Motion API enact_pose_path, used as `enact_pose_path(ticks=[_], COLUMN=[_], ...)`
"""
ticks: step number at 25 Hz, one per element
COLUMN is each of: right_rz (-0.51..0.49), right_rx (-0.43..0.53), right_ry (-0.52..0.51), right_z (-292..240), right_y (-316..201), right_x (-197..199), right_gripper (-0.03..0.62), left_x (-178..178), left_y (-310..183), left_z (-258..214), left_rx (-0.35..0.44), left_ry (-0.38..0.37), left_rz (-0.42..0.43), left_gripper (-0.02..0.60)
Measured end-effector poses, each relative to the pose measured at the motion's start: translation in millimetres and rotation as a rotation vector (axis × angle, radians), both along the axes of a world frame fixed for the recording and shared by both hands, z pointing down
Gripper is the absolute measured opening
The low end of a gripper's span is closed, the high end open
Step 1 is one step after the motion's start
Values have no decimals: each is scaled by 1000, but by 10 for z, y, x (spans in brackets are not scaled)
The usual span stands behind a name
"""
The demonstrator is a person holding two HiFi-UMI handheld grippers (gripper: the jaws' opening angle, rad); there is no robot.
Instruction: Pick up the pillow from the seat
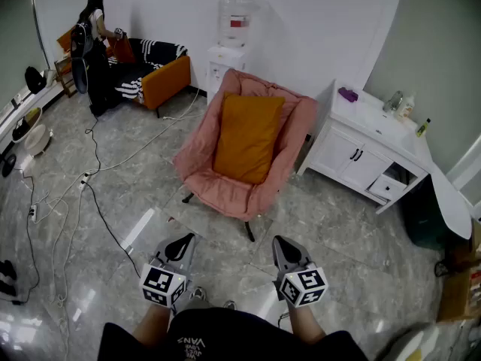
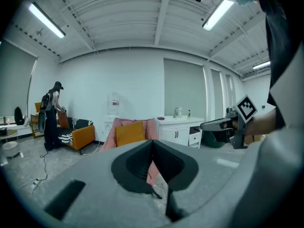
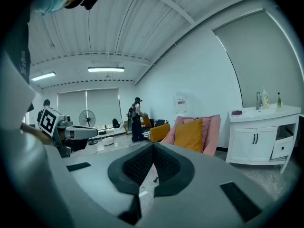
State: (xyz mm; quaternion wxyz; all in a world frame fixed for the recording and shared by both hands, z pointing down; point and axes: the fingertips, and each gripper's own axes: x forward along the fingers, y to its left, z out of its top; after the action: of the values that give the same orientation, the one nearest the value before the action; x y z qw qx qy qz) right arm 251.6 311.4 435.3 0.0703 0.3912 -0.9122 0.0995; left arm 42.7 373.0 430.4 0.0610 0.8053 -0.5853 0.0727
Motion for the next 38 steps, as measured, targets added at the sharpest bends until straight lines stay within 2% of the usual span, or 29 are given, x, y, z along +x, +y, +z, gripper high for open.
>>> enact_pose_path(ticks=[9, 13, 19, 20, 21, 22, 26, 30, 34, 38], right_rz=[-34, -76, -86, -82, -76, -69, -44, -11, 27, 60], right_rx=[-1, -28, -7, -10, -15, -17, -29, -26, -24, -34], right_ry=[13, -33, -73, -84, -91, -91, -72, -69, -72, -70], right_z=[21, 22, 4, 9, 18, 29, 58, 45, -9, -3], right_y=[-77, -69, -118, -139, -165, -199, -397, -629, -850, -1006], right_x=[11, -49, -112, -143, -174, -206, -381, -632, -964, -1265], right_gripper=[0, 2, 3, 42, 131, 170, 204, 206, 242, 241], left_x=[60, 39, -42, -74, -110, -150, -344, -575, -951, -1334], left_y=[-31, -12, -43, -52, -69, -99, -317, -572, -800, -1016], left_z=[2, 23, 50, 75, 107, 137, 167, 142, 122, 109], left_rx=[4, 9, 26, 21, 13, 3, -10, -9, -20, -24], left_ry=[0, 6, 23, 39, 58, 73, 88, 82, 73, 76], left_rz=[-17, -34, -61, -59, -59, -59, -50, -10, 7, 22], left_gripper=[18, 18, 27, 50, 142, 250, 262, 262, 262, 262])
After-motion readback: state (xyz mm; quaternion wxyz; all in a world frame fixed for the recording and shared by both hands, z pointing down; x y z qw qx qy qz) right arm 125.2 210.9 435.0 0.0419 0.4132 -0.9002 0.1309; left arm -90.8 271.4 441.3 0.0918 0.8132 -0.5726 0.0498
